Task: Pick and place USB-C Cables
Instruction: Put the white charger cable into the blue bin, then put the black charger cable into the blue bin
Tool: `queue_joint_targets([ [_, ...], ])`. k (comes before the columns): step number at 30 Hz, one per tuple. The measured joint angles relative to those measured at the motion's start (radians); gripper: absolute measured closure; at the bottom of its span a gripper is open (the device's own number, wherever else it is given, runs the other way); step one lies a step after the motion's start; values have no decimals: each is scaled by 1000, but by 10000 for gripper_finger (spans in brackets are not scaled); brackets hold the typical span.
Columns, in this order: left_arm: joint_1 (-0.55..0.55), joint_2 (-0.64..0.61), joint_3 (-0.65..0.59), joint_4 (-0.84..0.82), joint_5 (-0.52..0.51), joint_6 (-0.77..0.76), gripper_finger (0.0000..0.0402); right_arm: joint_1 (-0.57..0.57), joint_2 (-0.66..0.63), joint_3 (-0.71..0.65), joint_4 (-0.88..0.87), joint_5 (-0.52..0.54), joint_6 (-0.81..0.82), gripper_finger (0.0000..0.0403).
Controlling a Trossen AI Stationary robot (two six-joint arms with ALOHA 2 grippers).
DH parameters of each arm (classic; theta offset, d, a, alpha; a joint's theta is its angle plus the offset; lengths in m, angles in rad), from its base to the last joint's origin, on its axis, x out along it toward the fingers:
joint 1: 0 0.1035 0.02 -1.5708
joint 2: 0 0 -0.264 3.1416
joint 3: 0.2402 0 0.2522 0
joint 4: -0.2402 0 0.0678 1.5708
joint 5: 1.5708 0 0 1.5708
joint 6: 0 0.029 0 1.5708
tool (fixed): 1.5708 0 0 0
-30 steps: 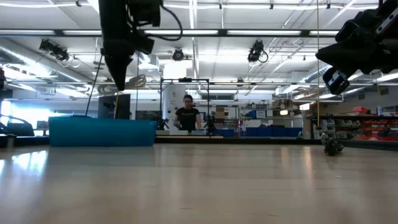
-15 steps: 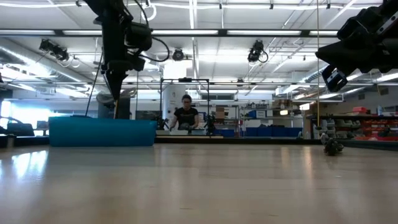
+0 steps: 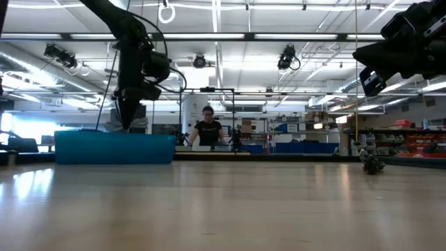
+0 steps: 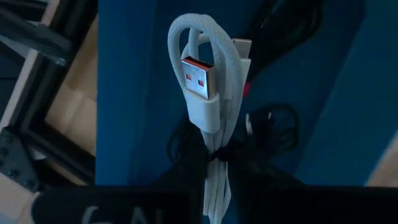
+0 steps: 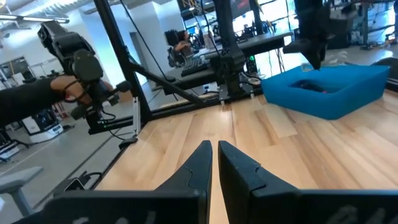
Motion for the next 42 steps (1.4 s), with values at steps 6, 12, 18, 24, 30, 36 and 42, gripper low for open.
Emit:
queue_joint_targets([
  [6,-6,21,0,76,-41,0,269,0,0,0,0,4,-8,369],
  [12,-16,21,0,42,-33,6,162,-7,0,0,5,11,-21,367],
  [18,-113,0,0,46,-10,3,148,-26,0,0,5,39,-47,367],
  [24,-271,-10,55,55,-3,-26,168,-45,62,74,-234,32,-107,364],
  [30,-422,-12,147,109,62,-93,179,-46,255,211,-240,54,-195,353],
  [36,-580,-36,156,293,196,-108,188,-37,553,429,-329,64,-279,333],
  [42,-722,-36,156,415,205,-114,198,32,894,707,-662,150,-436,331],
])
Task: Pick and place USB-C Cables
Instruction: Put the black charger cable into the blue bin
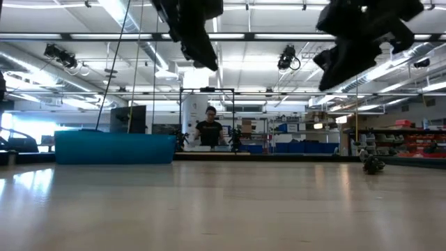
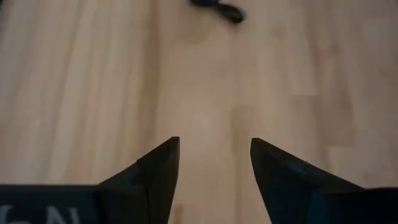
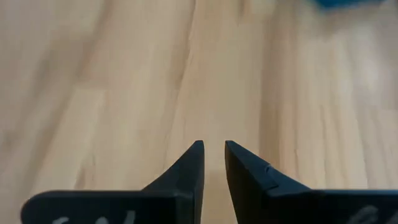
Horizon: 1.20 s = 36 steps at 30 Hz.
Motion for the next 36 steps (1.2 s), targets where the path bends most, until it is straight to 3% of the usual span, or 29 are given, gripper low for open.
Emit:
queue_joint_targets([
  [6,-89,0,-19,3,-18,5,207,90,288,202,-379,50,-104,331],
  [10,-118,-15,-88,16,-21,-8,210,136,397,224,-464,36,-130,322],
  [15,-132,-61,-215,59,-22,-50,212,164,461,224,-450,15,-134,277],
  [24,-154,-226,-480,247,-27,-190,212,182,543,224,-370,86,-133,181],
  [30,-233,-274,-536,302,-65,-256,212,179,625,223,-398,168,-138,176],
  [36,-313,-279,-536,303,-124,-284,212,138,683,216,-469,216,-138,206],
])
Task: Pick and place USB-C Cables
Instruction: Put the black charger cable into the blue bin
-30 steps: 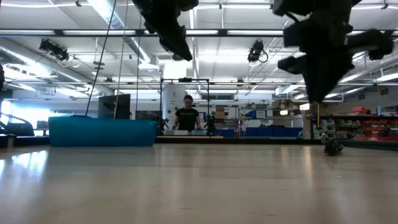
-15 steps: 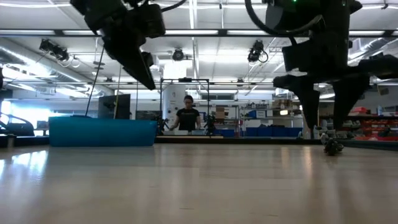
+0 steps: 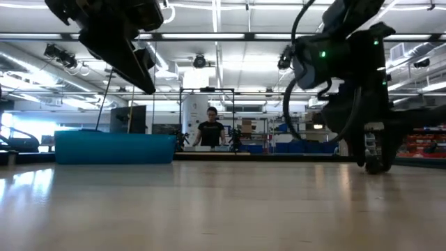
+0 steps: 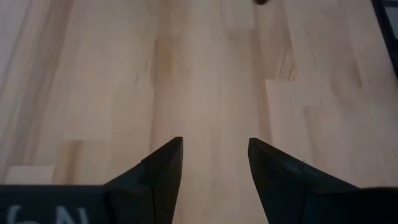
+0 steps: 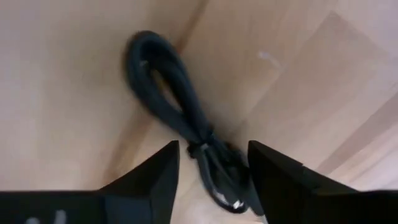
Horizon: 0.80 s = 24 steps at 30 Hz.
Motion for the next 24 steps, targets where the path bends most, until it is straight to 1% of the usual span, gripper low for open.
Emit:
queue_joint_targets([
  [2,-20,0,0,2,-25,-13,212,-11,13,-1,-4,3,0,225],
  [4,-38,0,0,-4,-52,-27,212,-17,21,-1,-1,1,0,254],
  [10,-80,0,0,-8,-84,-76,212,-17,14,10,16,3,-1,374],
  [13,-97,0,0,-8,-94,-92,212,-17,14,42,42,19,8,377],
  [18,-114,1,0,-8,-107,-119,212,-27,14,147,169,54,-24,375],
  [22,-125,1,0,-8,-108,-148,212,-66,14,255,277,52,-86,375],
  [24,-135,1,0,-6,-109,-155,212,-94,14,307,331,29,-133,375],
])
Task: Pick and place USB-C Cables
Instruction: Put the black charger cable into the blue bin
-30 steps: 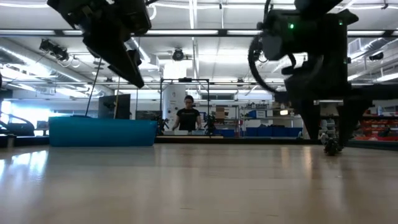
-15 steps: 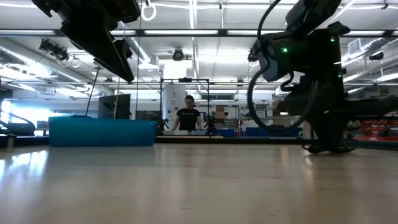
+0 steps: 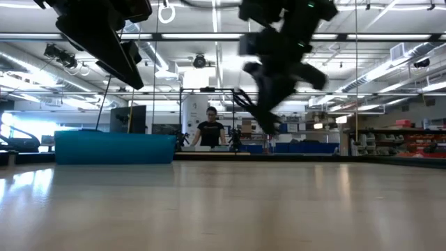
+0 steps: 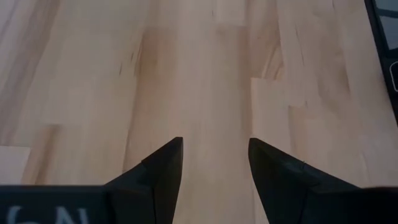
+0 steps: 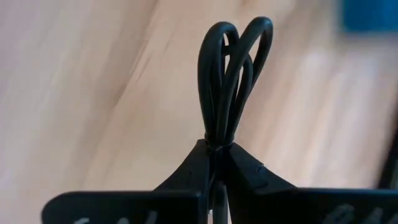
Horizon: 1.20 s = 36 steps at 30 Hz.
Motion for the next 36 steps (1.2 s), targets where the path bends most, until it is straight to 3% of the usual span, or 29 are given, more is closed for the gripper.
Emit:
queue_joint_targets([
  [5,-38,1,0,34,-73,1,212,-75,9,87,239,-107,-69,375],
  [10,-75,1,0,42,-136,-8,212,-143,9,90,591,-252,-40,375],
  [14,-96,1,0,37,-173,-31,212,-184,24,91,758,-319,-18,375],
  [18,-101,-10,0,-3,-334,-32,212,-208,54,92,789,-395,13,375],
  [29,-98,-148,9,-82,-821,110,212,-192,143,88,717,-428,-46,374],
  [32,-88,-203,9,-88,-857,154,212,-186,131,89,711,-458,-51,374],
  [36,-54,-246,9,-44,-749,238,212,-172,119,89,724,-488,-53,375],
])
